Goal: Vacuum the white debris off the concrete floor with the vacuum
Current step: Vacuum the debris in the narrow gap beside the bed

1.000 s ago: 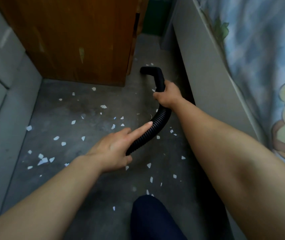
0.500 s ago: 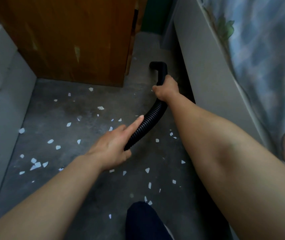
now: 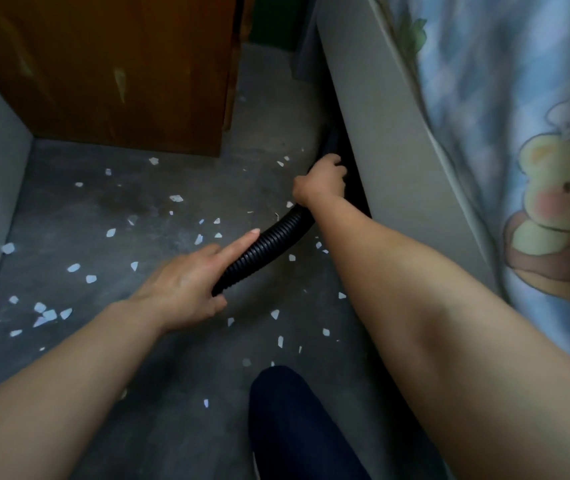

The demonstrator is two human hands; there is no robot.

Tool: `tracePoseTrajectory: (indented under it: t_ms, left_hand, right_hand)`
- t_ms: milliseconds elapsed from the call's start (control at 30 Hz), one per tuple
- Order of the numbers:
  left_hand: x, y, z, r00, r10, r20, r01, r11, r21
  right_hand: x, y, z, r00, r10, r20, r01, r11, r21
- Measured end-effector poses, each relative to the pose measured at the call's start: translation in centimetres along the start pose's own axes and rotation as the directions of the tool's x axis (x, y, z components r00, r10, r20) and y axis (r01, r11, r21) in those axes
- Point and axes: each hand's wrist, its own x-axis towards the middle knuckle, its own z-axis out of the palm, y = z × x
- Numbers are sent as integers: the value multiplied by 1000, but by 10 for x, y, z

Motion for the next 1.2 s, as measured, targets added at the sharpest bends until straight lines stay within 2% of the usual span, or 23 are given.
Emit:
tracePoseTrajectory:
  t_ms: [167,500,833,1033,1200]
  left_hand:
    - [-12,9,2,999,37,9,-37,999,28]
    - [-31,12,-9,993,120,1,-120,989,89]
    - [-59,10,-40,987,157,35,-159,983,89]
    - [-76,24,-48,979,198,44,-201,974,107]
    - [-92,38,-63,978,204,33,-207,968,139]
  right_hand:
    - [-13,22,-6,997,77,29,-79,996,52]
    - [-27,30,-9,995,-48,84,36,989,146]
    - [-68,31,-32,989,-44,141,27,992,120]
    - [-89,35,-47,955,-135,264,115,989,88]
    - [-100,14,-62,874,-226,431,193,974,120]
